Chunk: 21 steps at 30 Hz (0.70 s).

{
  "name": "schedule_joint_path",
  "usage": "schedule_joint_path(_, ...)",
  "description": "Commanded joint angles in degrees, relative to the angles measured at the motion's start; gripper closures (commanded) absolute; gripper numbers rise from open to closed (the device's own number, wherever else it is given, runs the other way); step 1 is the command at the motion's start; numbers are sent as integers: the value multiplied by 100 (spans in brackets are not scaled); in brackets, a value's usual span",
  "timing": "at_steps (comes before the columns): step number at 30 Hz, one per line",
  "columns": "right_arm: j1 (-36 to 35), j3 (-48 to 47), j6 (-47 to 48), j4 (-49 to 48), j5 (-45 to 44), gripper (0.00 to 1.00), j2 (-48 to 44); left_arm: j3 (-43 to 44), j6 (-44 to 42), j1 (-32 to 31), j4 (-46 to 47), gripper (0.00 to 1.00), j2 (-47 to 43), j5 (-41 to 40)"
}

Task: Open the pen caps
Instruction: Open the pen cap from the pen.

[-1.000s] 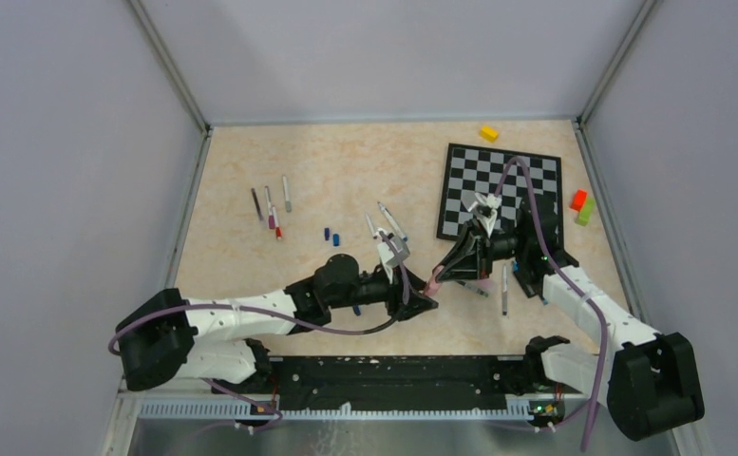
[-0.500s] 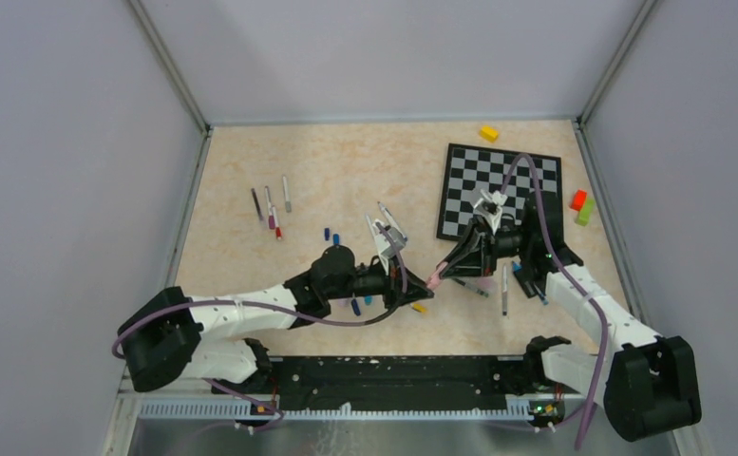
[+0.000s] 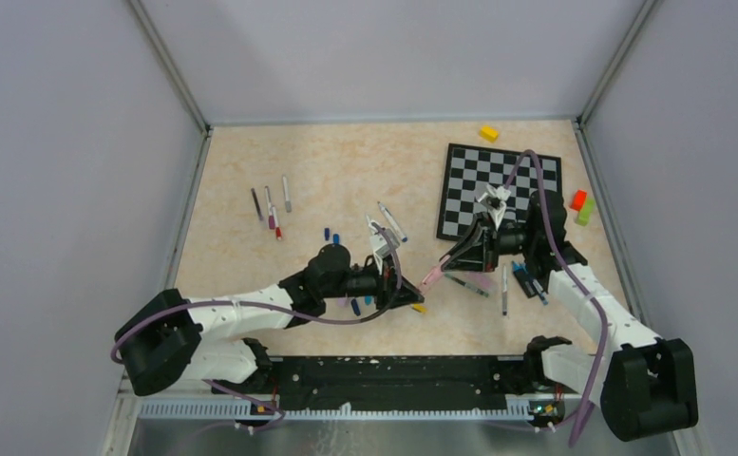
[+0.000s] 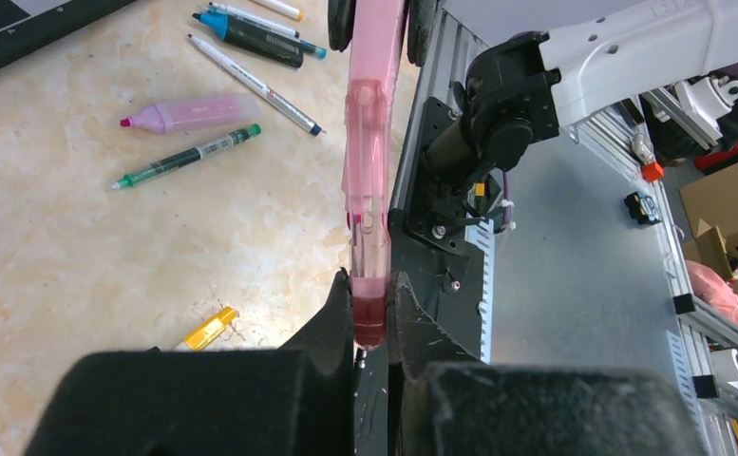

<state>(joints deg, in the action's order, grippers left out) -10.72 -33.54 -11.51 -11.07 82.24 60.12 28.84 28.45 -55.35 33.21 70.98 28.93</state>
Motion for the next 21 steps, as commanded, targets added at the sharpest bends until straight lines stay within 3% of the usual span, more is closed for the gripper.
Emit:
schedule_joint_path(1, 83, -475, 799, 536, -568, 100, -103, 24, 47, 75, -670, 100, -30, 298)
schedule_joint_path(9, 102, -248, 551, 193, -598, 100, -69, -85, -4, 372, -1004, 100, -553, 196)
schedule_joint_path(13, 102, -144, 539, 105, -571, 90, -62, -47, 11, 565, -1426, 100, -806, -74)
schedule_joint_path(21, 54, 12, 274, -407, 55, 92, -118, 263, -55, 886, -2125, 100, -949, -287)
